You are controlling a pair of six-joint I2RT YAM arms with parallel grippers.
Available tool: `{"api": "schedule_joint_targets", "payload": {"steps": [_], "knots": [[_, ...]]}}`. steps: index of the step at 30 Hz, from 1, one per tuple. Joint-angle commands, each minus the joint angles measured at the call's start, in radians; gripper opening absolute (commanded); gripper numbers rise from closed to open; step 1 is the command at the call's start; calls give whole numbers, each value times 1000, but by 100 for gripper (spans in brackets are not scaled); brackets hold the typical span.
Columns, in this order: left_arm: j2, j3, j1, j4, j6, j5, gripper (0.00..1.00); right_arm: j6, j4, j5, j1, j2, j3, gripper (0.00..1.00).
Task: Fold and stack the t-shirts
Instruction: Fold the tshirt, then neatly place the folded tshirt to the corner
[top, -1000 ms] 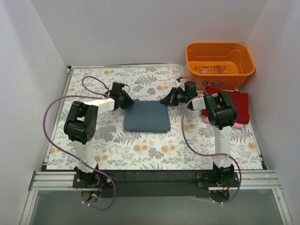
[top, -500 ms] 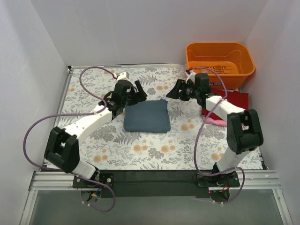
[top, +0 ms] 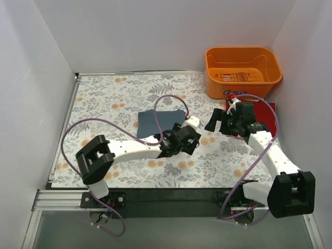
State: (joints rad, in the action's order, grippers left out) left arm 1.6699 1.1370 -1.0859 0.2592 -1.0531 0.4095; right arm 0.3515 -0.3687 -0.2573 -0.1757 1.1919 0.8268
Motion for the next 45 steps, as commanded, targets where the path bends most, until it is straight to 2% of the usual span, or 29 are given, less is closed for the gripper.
{"api": "schedule_joint_targets", "payload": {"steps": [1,5,10,18,19,20,22,23,24,28,33,41,45], "knots": [[103,101,-74,43,157,170,65,-5,-55,16,19,-78,-57,98],[212,161,-95,48,226,215,57,-12,-73,-5,48,-120,-95,98],[300,191,-95,46,286,239,53,-16,-78,-31,70,-133,-132,98],[353,178,-92,69,255,261,45,-31,-76,-51,70,-115,-112,97],[359,173,-94,75,254,268,40,-29,-75,-62,70,-107,-107,97],[363,168,-92,80,249,273,30,-26,-70,-66,70,-97,-100,97],[366,152,-86,89,226,264,17,-17,-58,-83,71,-81,-86,96],[363,145,-78,89,216,259,2,-13,-43,-88,70,-65,-83,96],[358,138,-75,89,194,253,0,-6,-33,-94,70,-54,-77,96],[301,101,-59,83,153,229,0,47,45,-170,68,1,-84,93],[168,61,-32,45,114,132,0,156,189,-246,33,126,-92,90],[96,32,-23,22,61,75,0,322,400,-237,-145,386,-20,87],[88,27,-22,12,24,46,0,382,497,-234,-215,486,27,82]]}}
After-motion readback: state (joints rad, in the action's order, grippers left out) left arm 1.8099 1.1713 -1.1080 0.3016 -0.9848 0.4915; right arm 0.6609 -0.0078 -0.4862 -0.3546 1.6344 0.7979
